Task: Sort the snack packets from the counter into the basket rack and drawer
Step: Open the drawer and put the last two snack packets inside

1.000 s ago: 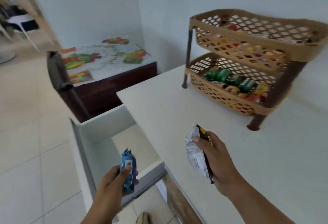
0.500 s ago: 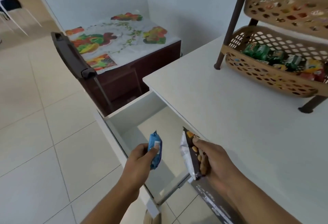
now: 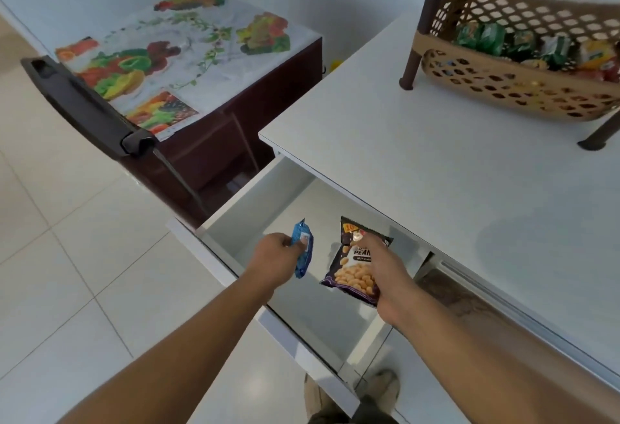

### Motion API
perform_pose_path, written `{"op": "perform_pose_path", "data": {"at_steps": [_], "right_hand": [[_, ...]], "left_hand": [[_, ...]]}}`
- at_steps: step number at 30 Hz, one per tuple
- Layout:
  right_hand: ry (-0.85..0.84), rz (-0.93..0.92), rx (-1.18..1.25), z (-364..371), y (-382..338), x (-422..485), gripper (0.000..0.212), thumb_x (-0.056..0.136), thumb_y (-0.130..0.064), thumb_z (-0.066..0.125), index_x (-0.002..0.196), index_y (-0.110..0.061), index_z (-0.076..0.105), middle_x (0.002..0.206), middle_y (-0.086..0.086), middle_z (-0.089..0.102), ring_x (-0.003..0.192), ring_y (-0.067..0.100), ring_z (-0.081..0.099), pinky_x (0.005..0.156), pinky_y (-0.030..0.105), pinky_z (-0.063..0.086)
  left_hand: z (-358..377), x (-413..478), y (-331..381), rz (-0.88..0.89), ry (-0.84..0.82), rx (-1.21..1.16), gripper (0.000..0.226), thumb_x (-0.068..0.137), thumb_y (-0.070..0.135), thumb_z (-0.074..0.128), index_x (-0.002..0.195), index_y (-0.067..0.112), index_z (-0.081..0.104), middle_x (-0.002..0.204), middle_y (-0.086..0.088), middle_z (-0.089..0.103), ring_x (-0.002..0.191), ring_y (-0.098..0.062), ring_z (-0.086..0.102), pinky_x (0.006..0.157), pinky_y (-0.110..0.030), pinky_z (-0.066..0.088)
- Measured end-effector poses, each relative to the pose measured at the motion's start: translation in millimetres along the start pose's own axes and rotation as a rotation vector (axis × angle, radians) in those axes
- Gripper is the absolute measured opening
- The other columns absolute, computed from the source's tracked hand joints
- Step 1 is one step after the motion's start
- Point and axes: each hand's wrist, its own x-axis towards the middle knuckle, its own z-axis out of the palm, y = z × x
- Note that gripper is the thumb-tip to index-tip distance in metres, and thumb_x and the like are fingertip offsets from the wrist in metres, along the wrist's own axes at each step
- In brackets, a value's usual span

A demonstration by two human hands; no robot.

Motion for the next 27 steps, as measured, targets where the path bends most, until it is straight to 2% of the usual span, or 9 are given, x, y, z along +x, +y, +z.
{"op": "perform_pose_path", "data": {"at_steps": [2,6,9,11,13,18,20,23,27], "right_hand": [[0.006,0.028,0.006,2.0,2.3,9.5,0.032,0.086,-0.038,0.06,0.105,-0.012,0.066,0.087,0.014,0.076,0.069,0.025,0.074,0.056,0.029,0.057],[0.093,0.057,-0.033,13.0,14.1,35.4,0.029,0.079,-0.023,0.069,0.102,-0.007,0.065,0.086,0.016,0.076,0.077,0.033,0.074,0.079,0.052,0.059],[0.194,0.08,-0.018,19.8,20.8,58.7,0.02,0.079,-0.014,0.072,0.095,-0.006,0.065,0.084,0.015,0.075,0.076,0.033,0.074,0.079,0.055,0.058],[0.261,0.098,0.027,24.3,23.2,77.3,0.017,0.077,-0.009,0.072,0.092,-0.006,0.065,0.086,0.016,0.073,0.08,0.033,0.073,0.08,0.053,0.058],[0.329,0.084,0.012,29.3,26.1,98.7,0.014,0.075,-0.007,0.072,0.087,-0.007,0.066,0.088,0.016,0.073,0.083,0.033,0.072,0.077,0.042,0.059],[0.452,0.041,-0.11,42.3,28.1,140.4,0.013,0.078,-0.015,0.072,0.073,-0.013,0.06,0.083,0.009,0.071,0.072,0.025,0.068,0.063,0.029,0.056],[0.469,0.072,-0.119,41.9,31.5,151.4,0.01,0.077,-0.018,0.072,0.079,-0.012,0.064,0.081,0.008,0.07,0.066,0.023,0.068,0.062,0.031,0.058],[0.491,0.104,-0.152,36.2,38.1,162.6,0.018,0.077,-0.023,0.074,0.089,-0.012,0.065,0.074,0.004,0.064,0.059,0.019,0.061,0.052,0.02,0.046],[0.502,0.141,-0.2,32.2,45.2,178.2,0.03,0.077,-0.031,0.074,0.095,-0.01,0.063,0.074,0.003,0.06,0.062,0.019,0.058,0.065,0.025,0.05]], "left_hand": [[2.2,17.6,1.8,-0.016,-0.01,0.056,0.031,0.097,0.038,0.054,0.102,0.009,0.063,0.098,-0.01,0.066,0.087,-0.022,0.064,0.08,-0.041,0.055],[14.3,58.6,3.3,-0.031,-0.053,0.265,0.032,0.092,0.037,0.061,0.096,0.006,0.065,0.088,-0.007,0.065,0.08,-0.019,0.062,0.065,-0.031,0.05],[29.2,88.5,-0.9,-0.057,-0.082,0.394,0.024,0.087,0.028,0.066,0.089,0.005,0.06,0.087,-0.01,0.066,0.081,-0.024,0.068,0.064,-0.032,0.055],[38.5,103.6,-3.8,-0.056,-0.098,0.46,0.021,0.087,0.023,0.064,0.076,0.008,0.052,0.079,-0.008,0.061,0.077,-0.025,0.068,0.06,-0.029,0.052],[48.1,118.6,-8.7,-0.042,-0.117,0.505,0.027,0.088,0.025,0.062,0.07,0.011,0.047,0.076,-0.007,0.059,0.073,-0.025,0.064,0.059,-0.028,0.049],[66.4,146.5,-17.3,-0.051,-0.2,0.561,0.024,0.082,0.019,0.068,0.07,0.011,0.048,0.072,-0.006,0.057,0.068,-0.022,0.059,0.052,-0.024,0.043],[70.8,156.0,-19.1,-0.044,-0.216,0.573,0.025,0.081,0.017,0.068,0.069,0.01,0.048,0.069,-0.005,0.055,0.064,-0.021,0.059,0.052,-0.024,0.045],[77.6,168.7,-22.1,-0.054,-0.24,0.583,0.025,0.081,0.015,0.069,0.068,0.01,0.049,0.068,-0.005,0.055,0.056,-0.018,0.055,0.048,-0.023,0.043],[86.9,181.6,-30.5,-0.005,-0.256,0.617,0.021,0.085,0.017,0.066,0.075,0.008,0.05,0.073,-0.004,0.053,0.07,-0.02,0.056,0.058,-0.027,0.045]]}}
